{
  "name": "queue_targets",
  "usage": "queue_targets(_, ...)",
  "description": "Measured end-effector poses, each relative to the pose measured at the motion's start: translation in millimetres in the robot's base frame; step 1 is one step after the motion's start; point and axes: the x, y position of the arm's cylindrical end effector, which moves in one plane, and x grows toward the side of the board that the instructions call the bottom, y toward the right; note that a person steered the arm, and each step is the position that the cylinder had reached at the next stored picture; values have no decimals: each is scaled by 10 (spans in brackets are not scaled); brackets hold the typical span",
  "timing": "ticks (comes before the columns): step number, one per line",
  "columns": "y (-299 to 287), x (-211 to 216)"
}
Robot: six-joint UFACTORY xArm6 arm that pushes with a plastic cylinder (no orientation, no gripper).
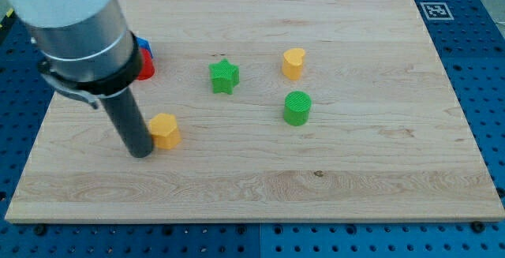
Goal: Move yellow hexagon towards center
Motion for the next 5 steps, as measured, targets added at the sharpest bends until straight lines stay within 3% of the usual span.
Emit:
queue_targets(2, 219, -14)
queue_targets(3, -210, -93)
queue_targets(5, -174, -244)
